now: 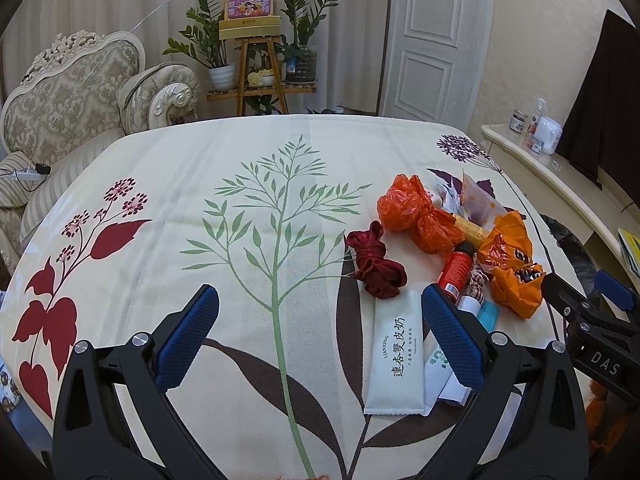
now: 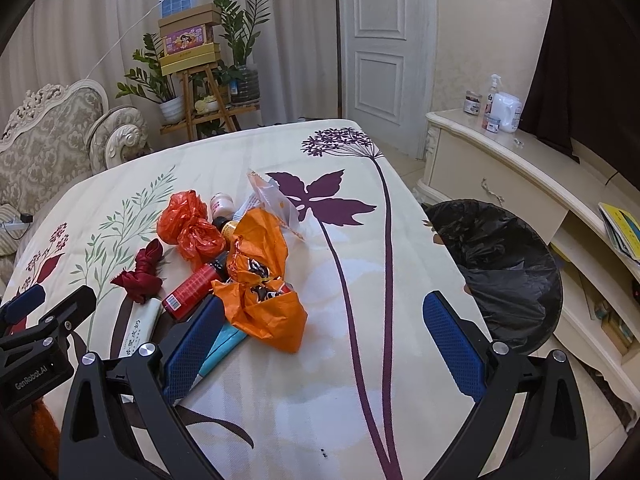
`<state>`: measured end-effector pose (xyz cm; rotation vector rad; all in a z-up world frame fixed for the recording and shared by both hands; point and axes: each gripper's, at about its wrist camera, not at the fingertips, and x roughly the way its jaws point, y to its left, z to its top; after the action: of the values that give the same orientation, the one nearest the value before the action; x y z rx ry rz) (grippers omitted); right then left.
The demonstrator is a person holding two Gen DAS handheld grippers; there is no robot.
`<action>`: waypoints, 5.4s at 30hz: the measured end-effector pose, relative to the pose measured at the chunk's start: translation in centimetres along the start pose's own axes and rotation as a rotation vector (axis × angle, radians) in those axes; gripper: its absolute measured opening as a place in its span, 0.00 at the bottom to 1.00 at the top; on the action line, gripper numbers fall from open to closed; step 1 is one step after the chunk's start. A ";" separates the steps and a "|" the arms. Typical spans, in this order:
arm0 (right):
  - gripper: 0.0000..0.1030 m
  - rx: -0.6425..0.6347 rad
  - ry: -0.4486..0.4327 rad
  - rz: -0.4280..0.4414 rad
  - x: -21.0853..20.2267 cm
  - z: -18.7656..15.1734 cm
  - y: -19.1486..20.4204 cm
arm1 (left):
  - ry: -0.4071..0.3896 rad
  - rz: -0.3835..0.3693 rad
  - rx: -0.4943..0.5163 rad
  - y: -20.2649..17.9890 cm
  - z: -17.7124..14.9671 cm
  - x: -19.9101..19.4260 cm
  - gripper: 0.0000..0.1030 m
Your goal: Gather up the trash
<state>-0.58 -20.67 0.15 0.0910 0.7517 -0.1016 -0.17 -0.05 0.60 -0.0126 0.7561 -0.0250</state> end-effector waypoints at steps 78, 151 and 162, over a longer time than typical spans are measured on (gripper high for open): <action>0.29 -0.036 0.067 0.121 2.6 1.2 1.8 | 0.100 -0.101 -0.009 0.2 1.4 3.3 0.74; 0.29 0.215 0.035 -0.220 6.9 4.4 -21.2 | 0.086 -0.354 0.328 -31.2 6.1 9.8 0.22; 0.51 0.223 0.027 -0.254 6.6 4.4 -21.5 | 0.082 -0.344 0.306 -30.8 6.2 10.1 0.63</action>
<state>4.51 -42.93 -2.20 0.2090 0.7750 -0.4270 10.87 -31.13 -1.13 0.1508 0.8187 -0.4710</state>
